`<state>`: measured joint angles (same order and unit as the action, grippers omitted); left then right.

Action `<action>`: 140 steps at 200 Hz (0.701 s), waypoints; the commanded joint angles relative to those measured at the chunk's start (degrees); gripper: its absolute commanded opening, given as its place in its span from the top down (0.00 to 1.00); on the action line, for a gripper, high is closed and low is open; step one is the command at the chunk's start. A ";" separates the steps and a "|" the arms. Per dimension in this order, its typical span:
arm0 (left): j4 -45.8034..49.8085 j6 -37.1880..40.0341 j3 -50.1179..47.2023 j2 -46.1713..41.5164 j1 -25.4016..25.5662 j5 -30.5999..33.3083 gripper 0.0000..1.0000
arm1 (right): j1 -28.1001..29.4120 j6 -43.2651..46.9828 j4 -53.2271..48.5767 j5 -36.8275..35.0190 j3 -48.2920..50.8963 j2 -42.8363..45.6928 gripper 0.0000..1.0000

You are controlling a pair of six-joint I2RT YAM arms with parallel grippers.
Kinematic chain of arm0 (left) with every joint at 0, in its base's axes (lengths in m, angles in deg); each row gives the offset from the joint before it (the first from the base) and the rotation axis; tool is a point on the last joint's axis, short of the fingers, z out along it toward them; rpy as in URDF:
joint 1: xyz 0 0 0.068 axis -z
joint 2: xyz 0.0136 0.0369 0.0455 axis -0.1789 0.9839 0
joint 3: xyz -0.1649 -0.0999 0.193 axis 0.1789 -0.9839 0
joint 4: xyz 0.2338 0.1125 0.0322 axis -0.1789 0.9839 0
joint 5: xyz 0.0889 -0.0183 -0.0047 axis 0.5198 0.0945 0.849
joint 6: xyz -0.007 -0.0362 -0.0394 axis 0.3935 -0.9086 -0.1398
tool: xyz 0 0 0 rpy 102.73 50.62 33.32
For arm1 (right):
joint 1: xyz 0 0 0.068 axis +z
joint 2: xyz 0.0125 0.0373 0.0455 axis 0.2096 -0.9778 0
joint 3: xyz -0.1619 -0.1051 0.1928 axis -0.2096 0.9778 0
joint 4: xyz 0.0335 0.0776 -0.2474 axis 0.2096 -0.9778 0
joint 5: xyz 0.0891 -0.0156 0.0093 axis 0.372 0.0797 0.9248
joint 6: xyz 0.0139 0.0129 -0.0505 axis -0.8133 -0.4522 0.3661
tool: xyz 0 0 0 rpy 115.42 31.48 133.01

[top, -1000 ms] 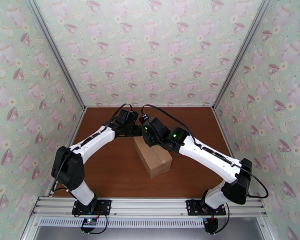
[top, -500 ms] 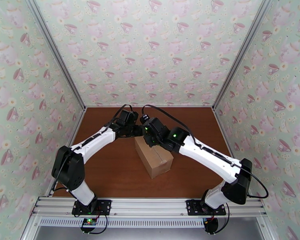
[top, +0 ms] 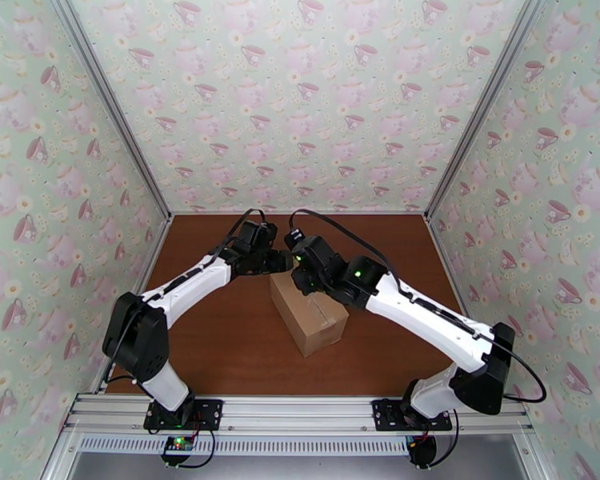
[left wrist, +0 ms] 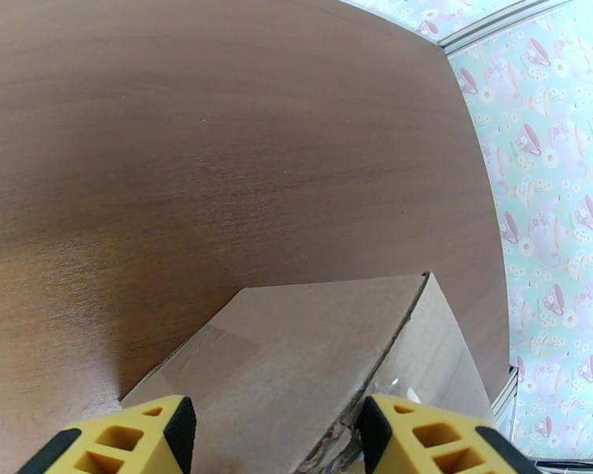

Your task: Unpack the express box

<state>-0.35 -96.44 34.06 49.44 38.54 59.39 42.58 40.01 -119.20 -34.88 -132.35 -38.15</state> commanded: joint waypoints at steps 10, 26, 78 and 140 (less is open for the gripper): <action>3.49 0.48 -2.63 2.39 -0.52 6.22 0.40 | 0.44 -1.34 -3.81 2.15 3.78 2.16 1.00; 3.55 0.59 -2.49 2.55 -0.54 6.28 0.40 | 0.43 -1.49 -3.59 2.48 5.50 2.18 1.00; 3.83 1.25 -2.11 2.74 -0.51 6.98 0.40 | 0.47 -0.64 -4.32 2.72 6.31 3.95 1.00; 3.64 1.82 -2.27 3.05 -0.44 7.71 0.40 | 0.52 -0.32 -6.17 2.78 6.65 7.00 1.00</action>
<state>-1.27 -96.15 33.80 49.44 38.80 59.70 42.64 39.62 -118.57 -34.11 -127.00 -33.38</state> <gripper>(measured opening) 0.596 0.204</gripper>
